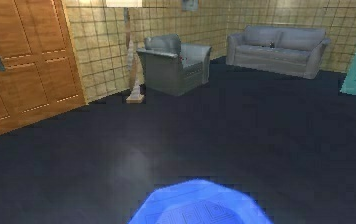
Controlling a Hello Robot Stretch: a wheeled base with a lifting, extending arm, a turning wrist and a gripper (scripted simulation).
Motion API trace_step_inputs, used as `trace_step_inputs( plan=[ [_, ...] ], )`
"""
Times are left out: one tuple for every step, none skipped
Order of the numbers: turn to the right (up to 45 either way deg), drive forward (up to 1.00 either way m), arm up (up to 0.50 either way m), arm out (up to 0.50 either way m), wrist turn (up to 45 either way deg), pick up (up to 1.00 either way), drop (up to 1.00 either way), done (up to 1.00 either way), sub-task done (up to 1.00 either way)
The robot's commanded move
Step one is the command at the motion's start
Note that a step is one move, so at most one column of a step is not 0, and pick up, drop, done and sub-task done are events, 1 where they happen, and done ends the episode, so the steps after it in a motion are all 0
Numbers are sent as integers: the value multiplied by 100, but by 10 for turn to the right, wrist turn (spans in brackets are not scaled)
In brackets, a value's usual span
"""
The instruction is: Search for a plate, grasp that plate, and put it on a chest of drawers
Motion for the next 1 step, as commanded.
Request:
trace_step_inputs(
  plan=[
    [90,0,0,0,0,0,0,0,0]
  ],
)
